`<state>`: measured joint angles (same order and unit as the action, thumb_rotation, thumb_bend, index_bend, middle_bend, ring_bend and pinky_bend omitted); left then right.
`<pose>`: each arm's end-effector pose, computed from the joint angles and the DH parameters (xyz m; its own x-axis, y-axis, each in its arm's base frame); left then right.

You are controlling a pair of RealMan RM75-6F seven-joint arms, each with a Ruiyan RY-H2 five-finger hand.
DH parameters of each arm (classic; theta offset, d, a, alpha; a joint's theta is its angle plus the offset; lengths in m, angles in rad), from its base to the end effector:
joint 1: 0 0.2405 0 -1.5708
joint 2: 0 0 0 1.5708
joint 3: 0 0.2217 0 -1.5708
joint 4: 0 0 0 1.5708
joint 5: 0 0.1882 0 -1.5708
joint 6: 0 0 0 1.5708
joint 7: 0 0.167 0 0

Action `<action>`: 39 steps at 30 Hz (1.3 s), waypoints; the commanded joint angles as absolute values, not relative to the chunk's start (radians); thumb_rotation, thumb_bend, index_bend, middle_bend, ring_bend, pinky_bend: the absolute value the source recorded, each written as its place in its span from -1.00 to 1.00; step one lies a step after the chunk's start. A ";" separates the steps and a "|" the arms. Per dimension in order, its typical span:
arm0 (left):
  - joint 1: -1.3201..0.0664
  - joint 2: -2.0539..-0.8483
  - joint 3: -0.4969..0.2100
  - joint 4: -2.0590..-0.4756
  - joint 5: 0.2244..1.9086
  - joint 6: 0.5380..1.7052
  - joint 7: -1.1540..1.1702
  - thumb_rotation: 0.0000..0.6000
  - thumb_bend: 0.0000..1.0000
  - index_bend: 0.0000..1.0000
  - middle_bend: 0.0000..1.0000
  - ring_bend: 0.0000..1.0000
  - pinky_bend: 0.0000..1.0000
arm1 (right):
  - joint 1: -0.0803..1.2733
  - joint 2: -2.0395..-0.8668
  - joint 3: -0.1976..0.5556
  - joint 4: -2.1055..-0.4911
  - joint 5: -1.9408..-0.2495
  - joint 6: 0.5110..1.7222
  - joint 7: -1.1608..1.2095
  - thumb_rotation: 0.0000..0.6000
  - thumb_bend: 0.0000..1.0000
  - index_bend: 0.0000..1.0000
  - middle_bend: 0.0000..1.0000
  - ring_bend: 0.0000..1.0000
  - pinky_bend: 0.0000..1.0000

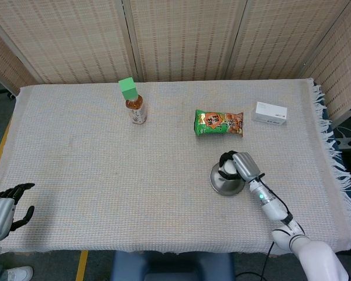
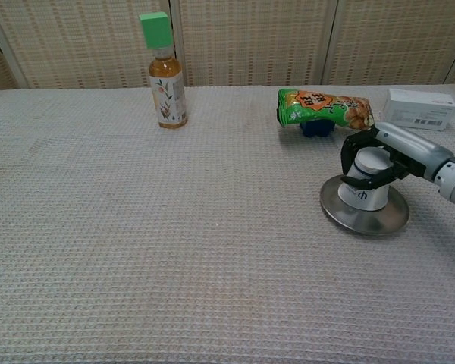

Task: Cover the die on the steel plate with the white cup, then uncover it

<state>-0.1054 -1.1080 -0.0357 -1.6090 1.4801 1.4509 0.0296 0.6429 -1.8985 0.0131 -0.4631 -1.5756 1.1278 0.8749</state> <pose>-0.2753 0.2025 0.1614 0.4342 0.0408 0.8999 0.9008 -0.0082 -0.4342 -0.2230 -0.3574 -0.0142 0.0487 -0.2960 0.9540 -0.9523 -0.3018 -0.0451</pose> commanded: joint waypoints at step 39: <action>-0.105 -1.107 -0.034 -1.611 1.483 1.451 0.030 1.00 -0.21 -0.52 -0.44 -0.37 -0.20 | 0.651 -1.828 -0.081 -0.580 -1.658 1.110 1.065 1.00 -0.56 0.14 0.05 -0.16 0.36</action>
<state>-0.1051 -1.1067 -0.0336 -1.6111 1.4832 1.4513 0.0302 0.6560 -1.8157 -0.0920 -0.6078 -1.6632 1.0948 1.1276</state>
